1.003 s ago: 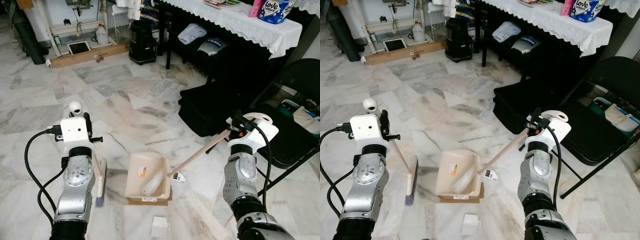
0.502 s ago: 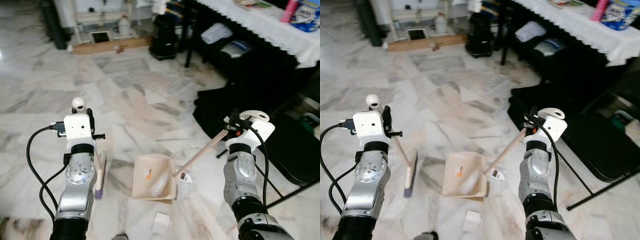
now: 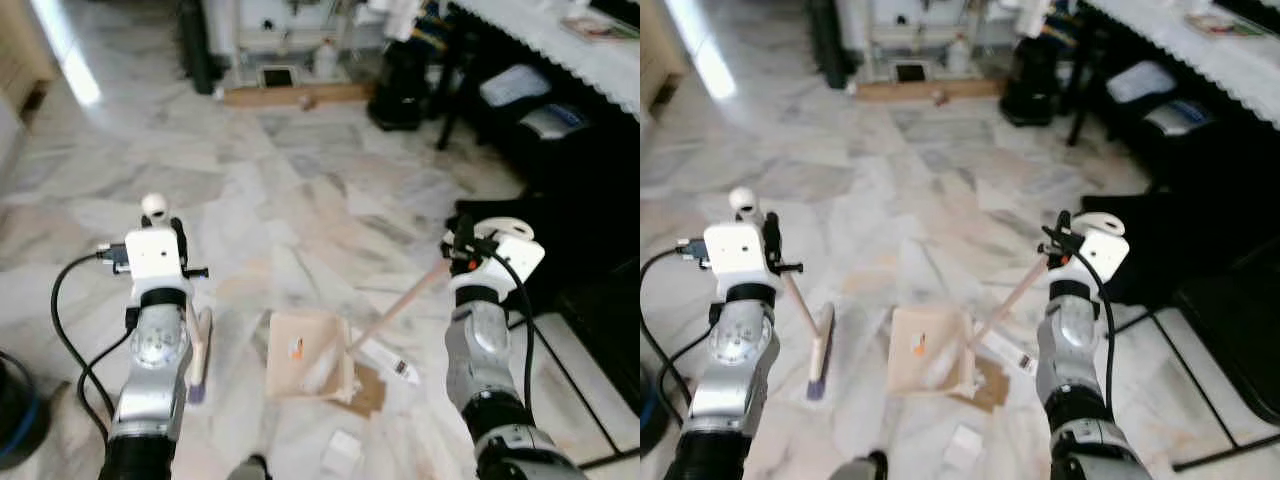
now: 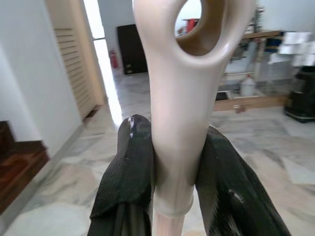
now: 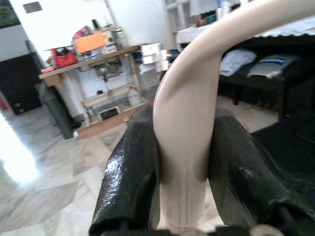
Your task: Sweep floor
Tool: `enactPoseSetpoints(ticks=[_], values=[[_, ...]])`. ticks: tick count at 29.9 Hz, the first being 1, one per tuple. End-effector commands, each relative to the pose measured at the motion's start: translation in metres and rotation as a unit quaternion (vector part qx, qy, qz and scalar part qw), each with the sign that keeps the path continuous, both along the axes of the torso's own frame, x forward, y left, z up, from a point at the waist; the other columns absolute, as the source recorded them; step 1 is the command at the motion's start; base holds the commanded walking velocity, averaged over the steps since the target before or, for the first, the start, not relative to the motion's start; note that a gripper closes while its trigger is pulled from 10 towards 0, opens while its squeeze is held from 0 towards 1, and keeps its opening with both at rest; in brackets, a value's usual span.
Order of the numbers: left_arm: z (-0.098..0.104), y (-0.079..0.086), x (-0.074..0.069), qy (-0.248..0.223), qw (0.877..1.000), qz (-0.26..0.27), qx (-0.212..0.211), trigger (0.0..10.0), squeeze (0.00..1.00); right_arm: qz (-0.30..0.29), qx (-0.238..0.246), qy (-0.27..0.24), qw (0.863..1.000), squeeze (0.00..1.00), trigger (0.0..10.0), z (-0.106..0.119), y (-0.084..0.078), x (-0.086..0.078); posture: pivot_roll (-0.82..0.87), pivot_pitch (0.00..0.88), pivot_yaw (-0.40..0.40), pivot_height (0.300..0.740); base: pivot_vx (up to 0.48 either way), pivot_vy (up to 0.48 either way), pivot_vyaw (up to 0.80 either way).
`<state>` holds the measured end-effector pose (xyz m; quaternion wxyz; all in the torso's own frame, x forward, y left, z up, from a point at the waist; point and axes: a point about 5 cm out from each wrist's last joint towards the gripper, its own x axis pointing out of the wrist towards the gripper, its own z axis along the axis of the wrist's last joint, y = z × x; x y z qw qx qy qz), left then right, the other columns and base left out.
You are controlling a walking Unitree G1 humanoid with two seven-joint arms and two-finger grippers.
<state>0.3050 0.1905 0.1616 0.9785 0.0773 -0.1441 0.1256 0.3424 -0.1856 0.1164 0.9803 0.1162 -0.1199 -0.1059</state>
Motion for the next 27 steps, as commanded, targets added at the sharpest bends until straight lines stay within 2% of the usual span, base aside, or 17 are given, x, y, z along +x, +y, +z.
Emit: enactPoseSetpoints(ticks=[1, 7, 25, 27], values=[[0.0103, -0.0025, 0.0018, -0.026, 1.0, -0.004, 0.001, 10.0, 0.0, 0.0, -0.002, -0.03, 1.0, 0.0, 10.0, 0.0147, 0.0001, 0.0032, 0.11, 0.086, -0.078, 0.74, 0.0, 0.0, 0.8], [0.0096, -0.0043, 0.001, -0.026, 1.0, -0.007, 0.002, 10.0, 0.0, 0.0, 0.0, -0.029, 1.0, 0.0, 10.0, 0.0136, 0.0004, 0.0023, 0.11, 0.08, -0.077, 0.74, 0.0, 0.276, 0.8], [0.0084, -0.0046, 0.0007, -0.023, 1.0, -0.01, 0.006, 10.0, 0.0, 0.004, 0.004, -0.025, 1.0, 0.0, 10.0, 0.0118, 0.0021, 0.0023, 0.12, 0.064, -0.075, 0.74, 0.0, 0.0, 0.79], [0.0082, -0.0044, 0.0007, -0.022, 1.0, -0.01, 0.007, 10.0, 0.0, 0.004, 0.006, -0.024, 1.0, 0.0, 10.0, 0.0118, 0.0022, 0.0027, 0.12, 0.062, -0.074, 0.74, 0.0, 0.0, 0.0]])
